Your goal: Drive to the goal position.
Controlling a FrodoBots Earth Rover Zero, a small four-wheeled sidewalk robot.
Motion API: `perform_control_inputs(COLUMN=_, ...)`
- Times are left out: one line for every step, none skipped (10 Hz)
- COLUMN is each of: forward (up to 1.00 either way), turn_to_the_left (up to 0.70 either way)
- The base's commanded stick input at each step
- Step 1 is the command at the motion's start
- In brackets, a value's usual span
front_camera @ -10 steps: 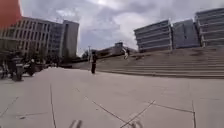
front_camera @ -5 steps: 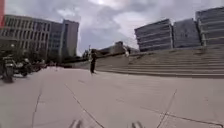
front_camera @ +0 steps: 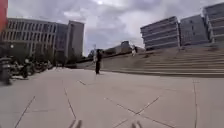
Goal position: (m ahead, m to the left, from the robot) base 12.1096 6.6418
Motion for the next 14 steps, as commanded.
perform_control_inputs(forward=0.85, turn_to_the_left=-0.01)
perform_control_inputs(forward=0.85, turn_to_the_left=-0.02)
perform_control_inputs(forward=0.85, turn_to_the_left=0.00)
perform_control_inputs(forward=0.85, turn_to_the_left=-0.02)
perform_control_inputs(forward=0.85, turn_to_the_left=0.00)
perform_control_inputs(forward=0.85, turn_to_the_left=-0.02)
perform_control_inputs(forward=0.85, turn_to_the_left=-0.01)
perform_control_inputs(forward=0.85, turn_to_the_left=-0.01)
perform_control_inputs(forward=0.85, turn_to_the_left=-0.02)
perform_control_inputs(forward=0.85, turn_to_the_left=-0.02)
perform_control_inputs(forward=0.85, turn_to_the_left=-0.02)
perform_control_inputs(forward=0.85, turn_to_the_left=0.03)
perform_control_inputs(forward=0.85, turn_to_the_left=0.19)
perform_control_inputs(forward=0.85, turn_to_the_left=0.32)
